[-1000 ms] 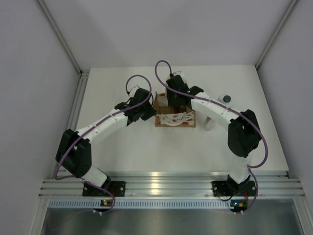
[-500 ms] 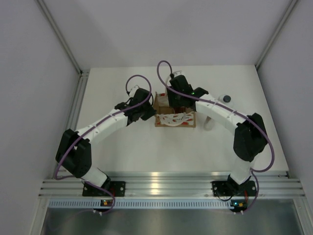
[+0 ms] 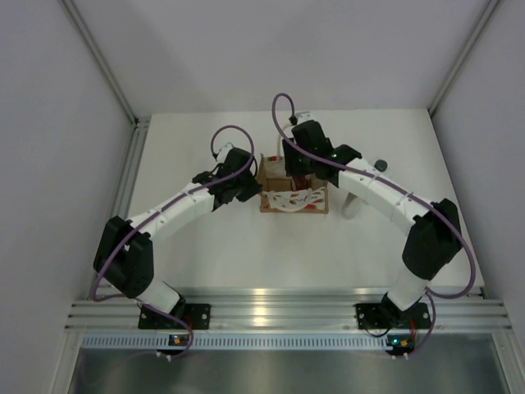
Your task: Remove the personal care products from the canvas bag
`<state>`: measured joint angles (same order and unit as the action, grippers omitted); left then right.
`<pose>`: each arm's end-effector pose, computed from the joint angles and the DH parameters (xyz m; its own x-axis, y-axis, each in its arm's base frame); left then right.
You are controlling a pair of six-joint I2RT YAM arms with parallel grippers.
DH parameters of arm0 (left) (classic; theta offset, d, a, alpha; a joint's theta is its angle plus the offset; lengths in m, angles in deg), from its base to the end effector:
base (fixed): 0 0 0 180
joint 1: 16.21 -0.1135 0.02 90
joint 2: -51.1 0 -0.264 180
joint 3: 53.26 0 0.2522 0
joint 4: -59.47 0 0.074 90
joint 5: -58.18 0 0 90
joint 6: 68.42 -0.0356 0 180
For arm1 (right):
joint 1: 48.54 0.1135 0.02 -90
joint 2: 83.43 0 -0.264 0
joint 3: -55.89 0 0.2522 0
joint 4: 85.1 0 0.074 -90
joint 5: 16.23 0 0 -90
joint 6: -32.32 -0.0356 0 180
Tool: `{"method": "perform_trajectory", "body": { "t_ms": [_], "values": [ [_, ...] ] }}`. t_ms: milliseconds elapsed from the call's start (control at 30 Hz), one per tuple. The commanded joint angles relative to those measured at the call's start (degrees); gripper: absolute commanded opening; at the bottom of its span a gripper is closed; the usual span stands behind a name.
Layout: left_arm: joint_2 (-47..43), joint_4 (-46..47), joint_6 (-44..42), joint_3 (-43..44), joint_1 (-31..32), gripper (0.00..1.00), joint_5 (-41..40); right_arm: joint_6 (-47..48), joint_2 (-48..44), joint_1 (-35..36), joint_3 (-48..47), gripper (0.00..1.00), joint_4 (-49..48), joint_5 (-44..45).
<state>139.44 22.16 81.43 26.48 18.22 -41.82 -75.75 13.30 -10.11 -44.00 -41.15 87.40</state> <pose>0.2820 -0.1858 0.2613 -0.6929 -0.5575 -0.4573 -0.2827 0.7935 -0.5390 0.3068 0.2327 0.3186 -0.6305 -0.1155 -0.7675 -0.2827 0.9551 0.0885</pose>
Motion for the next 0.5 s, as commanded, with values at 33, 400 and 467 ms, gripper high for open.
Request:
{"method": "perform_trajectory", "body": {
  "t_ms": [33,400,467],
  "values": [
    [-1.41,-1.76,-0.7,-0.67,-0.42,0.0,-3.54,-0.22,-6.81,-0.64,-4.92,0.0,-2.87,-0.18],
    [-1.5,-1.76,-0.53,-0.67,-0.42,0.0,-3.54,1.27,-8.66,-0.73,-9.06,0.0,1.18,0.79],
    [-1.5,-1.76,-0.35,-0.59,-0.51,0.0,-3.45,1.54,-7.61,-0.82,-8.53,0.0,1.09,0.44]
  ]
}}
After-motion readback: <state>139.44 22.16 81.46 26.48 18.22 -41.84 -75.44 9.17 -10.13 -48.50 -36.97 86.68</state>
